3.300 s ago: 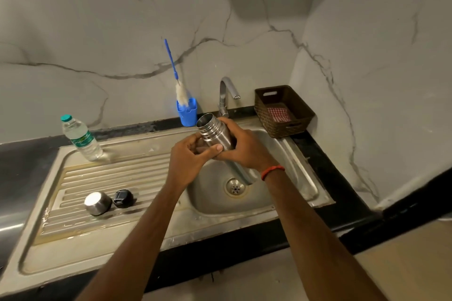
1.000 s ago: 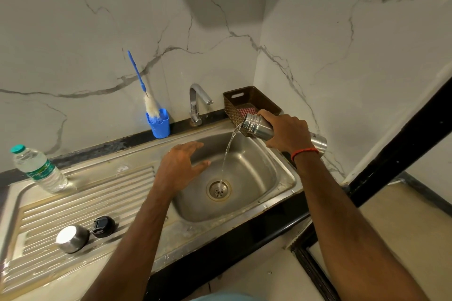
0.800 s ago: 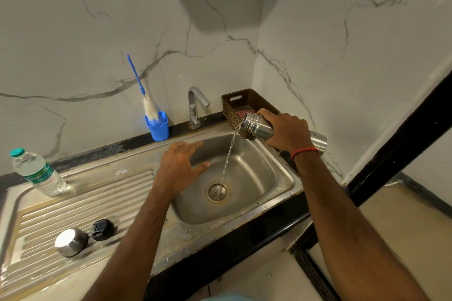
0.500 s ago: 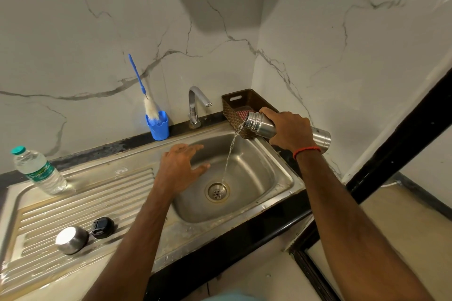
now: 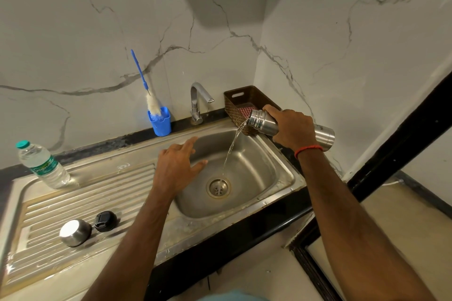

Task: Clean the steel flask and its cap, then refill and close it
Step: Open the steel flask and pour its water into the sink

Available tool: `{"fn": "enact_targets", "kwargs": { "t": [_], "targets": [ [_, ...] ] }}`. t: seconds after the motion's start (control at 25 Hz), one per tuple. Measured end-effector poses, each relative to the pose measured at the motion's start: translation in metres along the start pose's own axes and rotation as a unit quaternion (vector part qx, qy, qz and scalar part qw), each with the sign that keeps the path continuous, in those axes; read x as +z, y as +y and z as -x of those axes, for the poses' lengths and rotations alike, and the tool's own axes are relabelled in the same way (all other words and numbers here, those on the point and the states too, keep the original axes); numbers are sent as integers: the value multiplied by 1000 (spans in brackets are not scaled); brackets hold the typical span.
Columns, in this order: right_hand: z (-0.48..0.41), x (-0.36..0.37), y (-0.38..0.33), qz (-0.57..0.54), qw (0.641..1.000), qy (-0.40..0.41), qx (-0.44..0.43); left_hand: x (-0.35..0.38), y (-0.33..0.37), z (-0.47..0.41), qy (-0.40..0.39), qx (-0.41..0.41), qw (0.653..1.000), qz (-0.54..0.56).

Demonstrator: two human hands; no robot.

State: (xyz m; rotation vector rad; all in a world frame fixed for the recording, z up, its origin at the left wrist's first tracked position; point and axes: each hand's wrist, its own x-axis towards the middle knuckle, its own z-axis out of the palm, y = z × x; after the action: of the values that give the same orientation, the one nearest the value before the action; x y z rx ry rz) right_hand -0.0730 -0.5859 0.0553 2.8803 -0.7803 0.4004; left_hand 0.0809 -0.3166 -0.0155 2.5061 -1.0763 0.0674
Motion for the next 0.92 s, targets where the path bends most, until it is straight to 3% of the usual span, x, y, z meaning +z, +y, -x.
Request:
{"fn": "enact_targets", "kwargs": {
  "t": [0.92],
  "targets": [
    [-10,-14,0,22,1000,15,10,7,-4,-7,-8,-12,1000,-10]
  ]
}}
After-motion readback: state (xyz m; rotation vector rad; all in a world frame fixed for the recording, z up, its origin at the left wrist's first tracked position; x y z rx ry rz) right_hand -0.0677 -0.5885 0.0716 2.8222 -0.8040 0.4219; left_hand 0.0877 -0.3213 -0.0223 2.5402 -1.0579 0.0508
